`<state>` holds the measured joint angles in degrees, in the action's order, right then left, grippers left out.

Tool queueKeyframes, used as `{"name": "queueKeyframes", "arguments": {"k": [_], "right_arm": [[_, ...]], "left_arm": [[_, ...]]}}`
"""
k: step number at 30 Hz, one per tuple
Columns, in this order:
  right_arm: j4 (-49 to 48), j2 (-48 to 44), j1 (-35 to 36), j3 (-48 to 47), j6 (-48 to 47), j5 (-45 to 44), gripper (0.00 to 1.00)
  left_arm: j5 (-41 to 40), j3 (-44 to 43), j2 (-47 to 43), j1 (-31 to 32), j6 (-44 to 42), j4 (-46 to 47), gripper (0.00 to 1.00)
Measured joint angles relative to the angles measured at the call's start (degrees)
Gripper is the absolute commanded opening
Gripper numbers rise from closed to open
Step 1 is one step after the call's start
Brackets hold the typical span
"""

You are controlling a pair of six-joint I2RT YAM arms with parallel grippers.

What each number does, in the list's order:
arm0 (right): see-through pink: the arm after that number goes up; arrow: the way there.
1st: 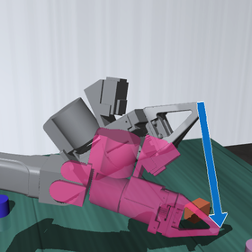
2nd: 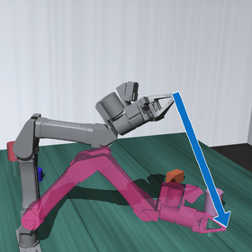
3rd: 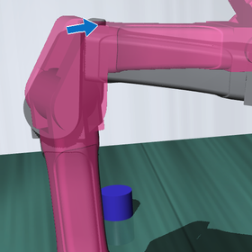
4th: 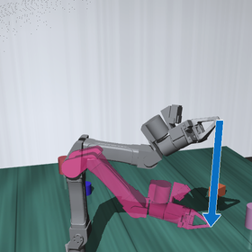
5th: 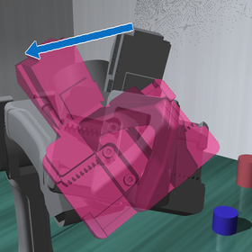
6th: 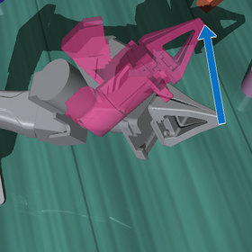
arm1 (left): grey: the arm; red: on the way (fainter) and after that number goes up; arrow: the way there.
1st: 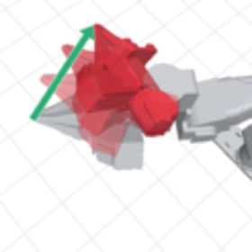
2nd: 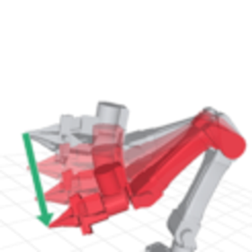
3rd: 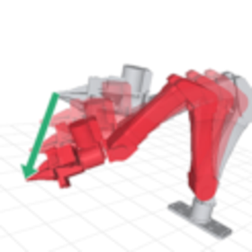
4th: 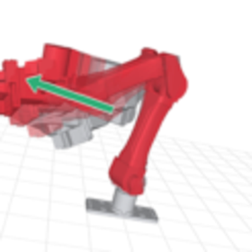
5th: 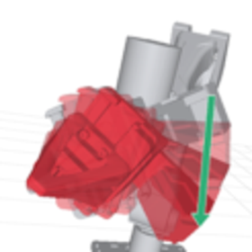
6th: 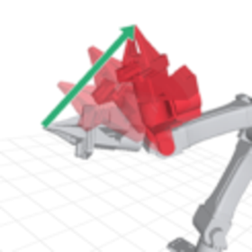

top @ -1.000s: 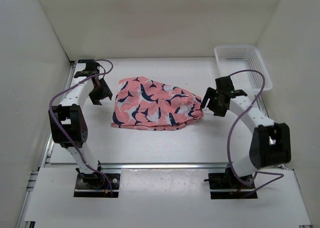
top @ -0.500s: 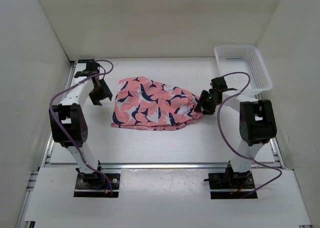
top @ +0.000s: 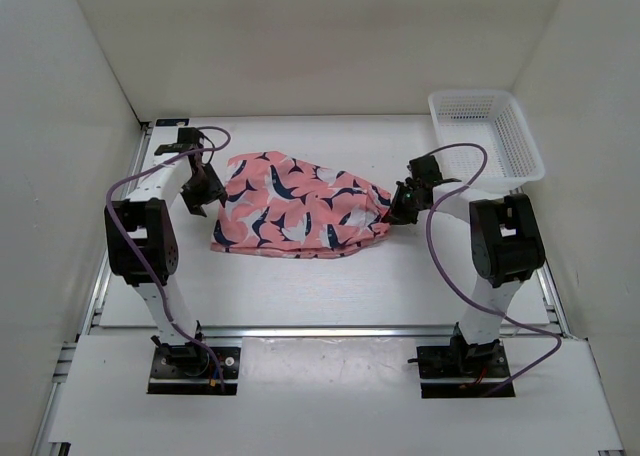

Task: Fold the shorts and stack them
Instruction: Fold the shorts

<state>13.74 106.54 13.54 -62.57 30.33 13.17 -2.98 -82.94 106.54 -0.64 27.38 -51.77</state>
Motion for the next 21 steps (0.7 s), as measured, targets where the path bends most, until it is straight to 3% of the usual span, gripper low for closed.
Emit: {"name": "queueKeyframes", "arguments": {"k": [5,16,21], "right_arm": [[2.4,-1.6,0.7,-0.2,0.2,-4.7,0.0],[19.1,-8.4,0.7,-6.3,-4.7,-23.3,0.0],[23.9,-10.4,0.7,-11.1,-6.6,-27.7,0.0]], "left_arm": [[0.0,0.0,0.3,0.0,-0.3,0.0,0.64],[0.3,0.0,2.0,0.2,-0.6,0.5,0.66],[0.9,-0.9,5.4,3.6,-0.2,1.5,0.63]]}}
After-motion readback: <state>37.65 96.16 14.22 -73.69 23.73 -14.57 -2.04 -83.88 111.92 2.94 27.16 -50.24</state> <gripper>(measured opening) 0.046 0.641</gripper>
